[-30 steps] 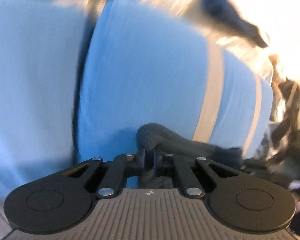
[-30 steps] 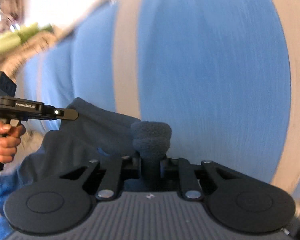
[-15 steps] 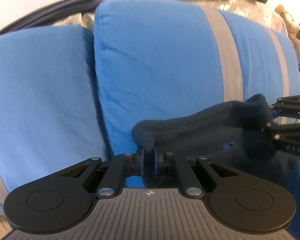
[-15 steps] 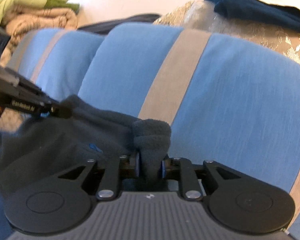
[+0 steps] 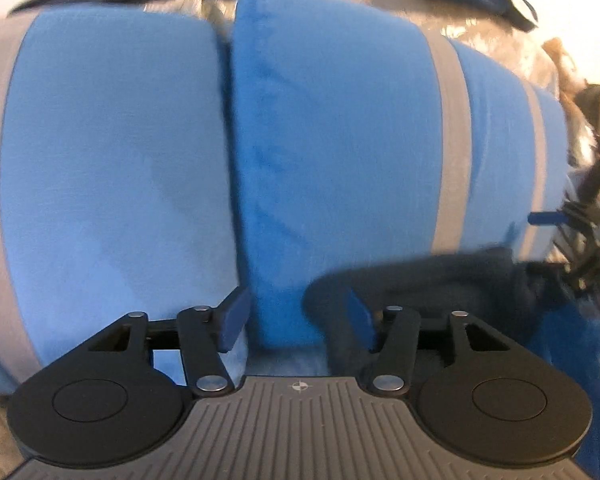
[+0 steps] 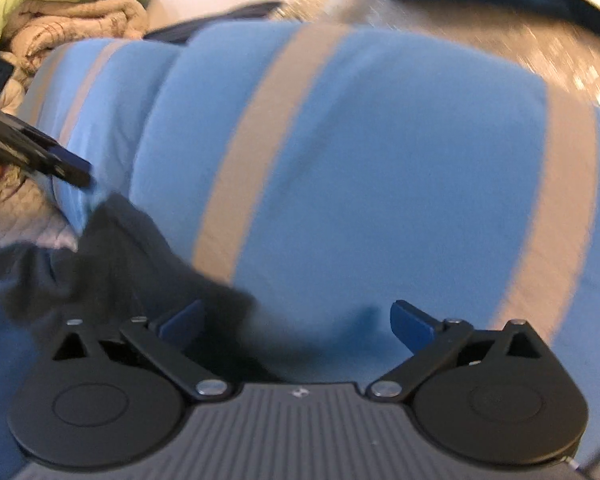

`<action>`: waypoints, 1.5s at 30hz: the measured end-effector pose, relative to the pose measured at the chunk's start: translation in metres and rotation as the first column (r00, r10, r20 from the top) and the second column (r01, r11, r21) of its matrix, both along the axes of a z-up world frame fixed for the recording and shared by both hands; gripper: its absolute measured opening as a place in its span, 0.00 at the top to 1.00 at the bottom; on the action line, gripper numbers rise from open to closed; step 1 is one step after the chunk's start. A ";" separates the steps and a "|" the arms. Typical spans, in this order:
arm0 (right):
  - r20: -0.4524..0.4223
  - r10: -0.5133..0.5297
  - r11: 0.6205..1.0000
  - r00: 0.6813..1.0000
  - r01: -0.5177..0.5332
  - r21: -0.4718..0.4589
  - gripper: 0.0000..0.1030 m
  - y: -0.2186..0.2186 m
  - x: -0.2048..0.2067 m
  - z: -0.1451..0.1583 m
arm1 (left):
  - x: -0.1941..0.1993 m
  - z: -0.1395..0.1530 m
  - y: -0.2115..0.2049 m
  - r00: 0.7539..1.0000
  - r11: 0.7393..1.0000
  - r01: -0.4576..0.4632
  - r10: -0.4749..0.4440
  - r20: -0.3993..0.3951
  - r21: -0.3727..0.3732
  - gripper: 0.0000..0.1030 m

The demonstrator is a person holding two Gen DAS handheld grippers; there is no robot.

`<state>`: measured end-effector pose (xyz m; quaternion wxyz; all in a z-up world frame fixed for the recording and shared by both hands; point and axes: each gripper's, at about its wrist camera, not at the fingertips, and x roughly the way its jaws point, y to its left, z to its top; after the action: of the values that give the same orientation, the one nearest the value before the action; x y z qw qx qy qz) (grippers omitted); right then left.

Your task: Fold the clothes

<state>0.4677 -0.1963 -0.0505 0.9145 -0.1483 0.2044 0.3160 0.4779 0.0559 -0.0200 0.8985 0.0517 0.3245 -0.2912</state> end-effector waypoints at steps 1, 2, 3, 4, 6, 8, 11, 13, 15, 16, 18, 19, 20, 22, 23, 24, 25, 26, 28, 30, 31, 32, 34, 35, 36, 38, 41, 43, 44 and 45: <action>-0.033 0.002 1.000 0.999 -0.002 -0.007 0.00 -0.010 0.002 -0.004 | -0.001 -0.005 0.006 0.999 1.000 0.019 -0.019 -0.031 0.005 0.50; -0.067 0.003 1.000 0.998 -0.004 -0.014 0.00 -0.020 0.004 -0.007 | -0.002 -0.013 0.011 0.996 0.999 0.041 -0.040 -0.074 0.013 0.50; -0.100 0.005 1.000 0.995 -0.007 -0.021 0.00 -0.030 0.006 -0.011 | -0.001 -0.021 0.015 0.991 0.998 0.063 -0.061 -0.118 0.017 0.50; -0.133 0.006 1.000 0.991 -0.010 -0.028 0.00 -0.040 0.008 -0.014 | -0.004 -0.030 0.021 0.982 0.996 0.083 -0.079 -0.170 0.015 0.50; -0.196 0.006 1.000 0.981 -0.012 -0.028 0.00 -0.057 0.011 -0.022 | -0.001 -0.045 0.029 0.965 0.997 0.080 -0.080 -0.248 -0.011 0.51; -0.255 -0.003 1.000 0.967 0.001 -0.010 0.01 -0.066 0.017 -0.030 | 0.005 -0.057 0.035 0.953 0.997 0.059 -0.069 -0.295 -0.042 0.51; -0.327 -0.005 0.999 0.945 0.022 0.049 0.05 -0.072 0.027 -0.037 | 0.018 -0.066 0.045 0.952 0.995 0.008 -0.038 -0.305 -0.096 0.51; -0.368 0.008 0.996 0.930 0.027 0.088 0.06 -0.076 0.033 -0.042 | 0.023 -0.073 0.048 0.944 0.993 0.011 -0.049 -0.325 -0.117 0.51; -0.397 0.013 0.996 0.918 0.022 0.084 0.10 -0.075 0.036 -0.047 | 0.024 -0.081 0.045 0.943 0.995 0.028 -0.058 -0.328 -0.096 0.63; -0.412 0.016 0.996 0.911 0.020 0.082 0.12 -0.074 0.037 -0.049 | 0.024 -0.083 0.042 0.946 0.997 0.037 -0.057 -0.320 -0.069 0.78; -0.428 0.006 0.997 0.904 0.027 0.071 0.26 -0.073 0.039 -0.052 | 0.020 -0.085 0.038 0.956 0.999 0.041 -0.047 -0.290 -0.026 0.86; -0.430 -0.008 0.997 0.903 0.041 0.068 0.46 -0.074 0.040 -0.054 | 0.017 -0.084 0.039 0.964 0.999 0.033 -0.035 -0.264 -0.011 0.87; -0.424 -0.030 0.996 0.905 0.061 0.060 0.68 -0.076 0.040 -0.054 | 0.015 -0.081 0.040 0.974 1.000 0.004 -0.002 -0.226 0.009 0.87; -0.408 -0.072 0.994 0.910 0.099 0.044 0.81 -0.080 0.040 -0.055 | 0.013 -0.073 0.047 0.984 0.997 -0.057 0.065 -0.168 0.053 0.88; -0.391 -0.087 0.993 0.916 0.110 0.038 0.85 -0.082 0.038 -0.054 | 0.012 -0.068 0.051 0.985 0.993 -0.087 0.097 -0.140 0.075 0.88; -0.374 -0.101 0.992 0.922 0.121 0.031 0.86 -0.085 0.036 -0.053 | 0.011 -0.064 0.055 0.985 0.988 -0.118 0.129 -0.111 0.095 0.88; -0.358 -0.114 0.991 0.927 0.132 0.024 0.87 -0.087 0.034 -0.052 | 0.011 -0.060 0.059 0.984 0.982 -0.150 0.160 -0.082 0.114 0.88; -0.348 -0.127 0.990 0.929 0.140 0.012 0.87 -0.085 0.034 -0.053 | 0.008 -0.059 0.053 0.987 0.976 -0.148 0.157 -0.045 0.158 0.88; -0.328 -0.152 0.987 0.932 0.157 -0.011 0.87 -0.082 0.033 -0.053 | 0.001 -0.063 0.035 0.991 0.956 -0.130 0.128 0.022 0.263 0.88; -0.309 -0.182 0.983 0.934 0.177 -0.044 0.86 -0.076 0.032 -0.055 | -0.005 -0.073 0.016 0.993 0.921 -0.116 0.095 0.075 0.371 0.87; -0.299 -0.198 0.980 0.934 0.187 -0.064 0.84 -0.072 0.031 -0.057 | -0.007 -0.077 0.006 0.992 0.899 -0.111 0.076 0.099 0.423 0.84; -0.289 -0.214 0.977 0.933 0.198 -0.084 0.76 -0.069 0.030 -0.058 | -0.009 -0.079 0.001 0.991 0.887 -0.113 0.066 0.119 0.447 0.83; -0.267 -0.246 0.968 0.932 0.220 -0.124 0.55 -0.061 0.027 -0.061 | -0.009 -0.075 0.001 0.987 0.887 -0.140 0.087 0.139 0.441 0.69; -0.257 -0.262 0.963 0.930 0.232 -0.140 0.39 -0.058 0.026 -0.061 | -0.008 -0.070 0.005 0.983 0.888 -0.166 0.116 0.140 0.430 0.63; -0.249 -0.280 0.958 0.927 0.252 -0.139 0.30 -0.060 0.024 -0.057 | -0.007 -0.064 0.009 0.980 0.892 -0.191 0.146 0.137 0.410 0.54; -0.243 -0.301 0.953 0.922 0.279 -0.119 0.09 -0.069 0.017 -0.045 | -0.009 -0.048 0.021 0.975 0.908 -0.218 0.187 0.119 0.357 0.47; -0.256 -0.302 0.953 0.918 0.298 -0.055 0.00 -0.088 -0.001 -0.020 | -0.020 -0.021 0.036 0.955 0.893 -0.295 0.264 0.134 0.340 0.46; -0.274 -0.297 0.953 0.915 0.302 -0.025 0.00 -0.103 -0.015 -0.004 | -0.033 -0.002 0.043 0.951 0.897 -0.307 0.279 0.132 0.319 0.43; -0.282 -0.294 0.953 0.913 0.302 -0.015 0.00 -0.109 -0.023 0.004 | -0.040 0.008 0.046 0.950 0.899 -0.311 0.284 0.129 0.307 0.42; -0.286 -0.298 0.951 0.911 0.307 -0.011 0.00 -0.116 -0.032 0.011 | -0.047 0.018 0.049 0.949 0.902 -0.315 0.290 0.126 0.295 0.42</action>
<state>0.4355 -0.3125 -0.0399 0.9159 -0.0525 0.3486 0.1920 0.4305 0.1045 -0.0019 0.9252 0.1533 0.3349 -0.0911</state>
